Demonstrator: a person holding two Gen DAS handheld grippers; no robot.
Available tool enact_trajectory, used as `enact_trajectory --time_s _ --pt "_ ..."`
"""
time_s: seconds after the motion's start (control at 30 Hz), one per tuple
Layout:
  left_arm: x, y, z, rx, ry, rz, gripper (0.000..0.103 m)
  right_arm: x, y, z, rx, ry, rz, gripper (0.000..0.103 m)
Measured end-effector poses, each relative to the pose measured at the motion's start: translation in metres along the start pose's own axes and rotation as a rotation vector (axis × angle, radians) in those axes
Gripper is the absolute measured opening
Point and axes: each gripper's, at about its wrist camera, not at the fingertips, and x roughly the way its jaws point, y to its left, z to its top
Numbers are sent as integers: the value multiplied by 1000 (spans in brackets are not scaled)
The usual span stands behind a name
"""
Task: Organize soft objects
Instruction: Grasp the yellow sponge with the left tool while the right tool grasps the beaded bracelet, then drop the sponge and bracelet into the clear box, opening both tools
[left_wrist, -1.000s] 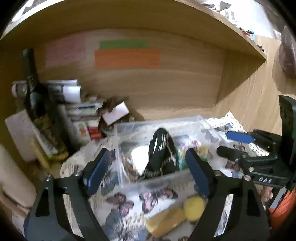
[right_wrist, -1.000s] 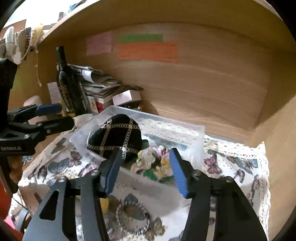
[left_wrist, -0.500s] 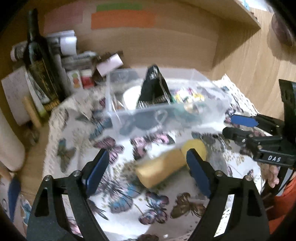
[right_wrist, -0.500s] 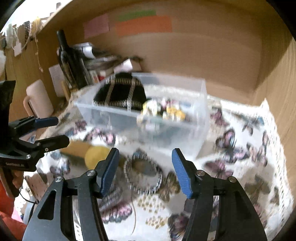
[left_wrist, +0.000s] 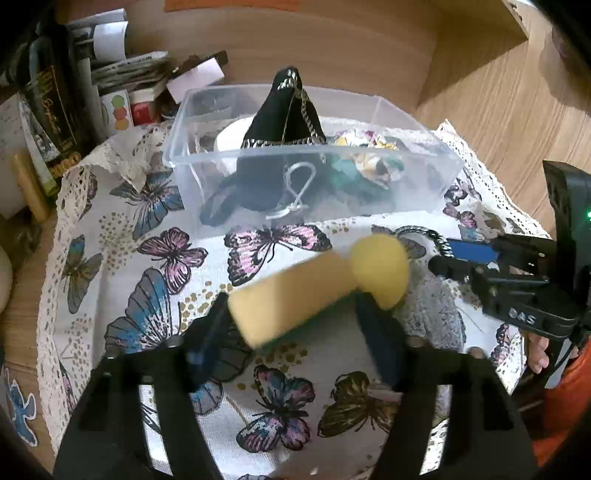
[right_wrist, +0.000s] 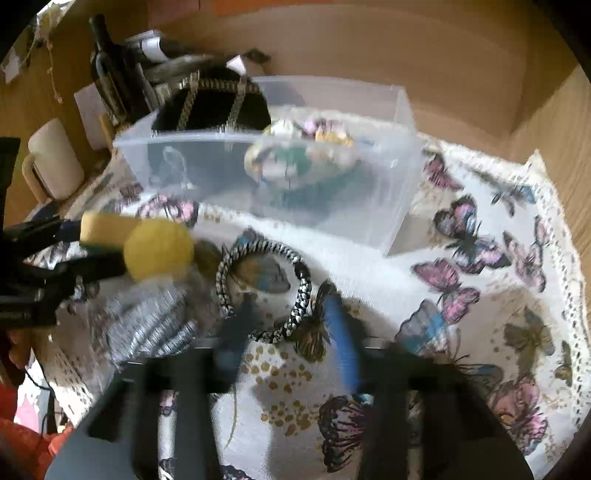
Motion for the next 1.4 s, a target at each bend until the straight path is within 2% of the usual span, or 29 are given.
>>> enact_trajectory --time_s 0.07,0.1,0.13,0.37,0.5,0.67,0.83,0.97,1.13,1.4 --pt "-1 2 0 -10 -6 -10 55 -2 0 0 -5 -12 -9 9" --pt "-2 3 0 -12 -2 -22 43 -3 0 0 -7 -18 -7 9" --pt "-2 4 0 -13 3 -31 36 -4 0 0 -6 -27 -12 8" --pt "-18 11 6 -18 -59 -14 34 -27 -9 4 22 -106 -19 6" --pt "-37 10 13 -4 -125 6 33 -44 -10 14 28 -166 -29 6" --pt "-60 9 29 -6 -205 17 33 -72 -10 25 13 -259 -39 6" --pt "-69 11 51 -9 -245 2 33 -91 -4 44 -7 -344 -45 6" --pt "-62 10 68 2 -241 -9 33 -97 -2 63 -22 -400 -54 6" --pt "-37 4 83 10 -192 -31 33 -93 -8 83 -20 -432 -60 6" --pt "2 -14 99 70 -117 -52 33 -42 -22 90 -8 -313 -49 6"
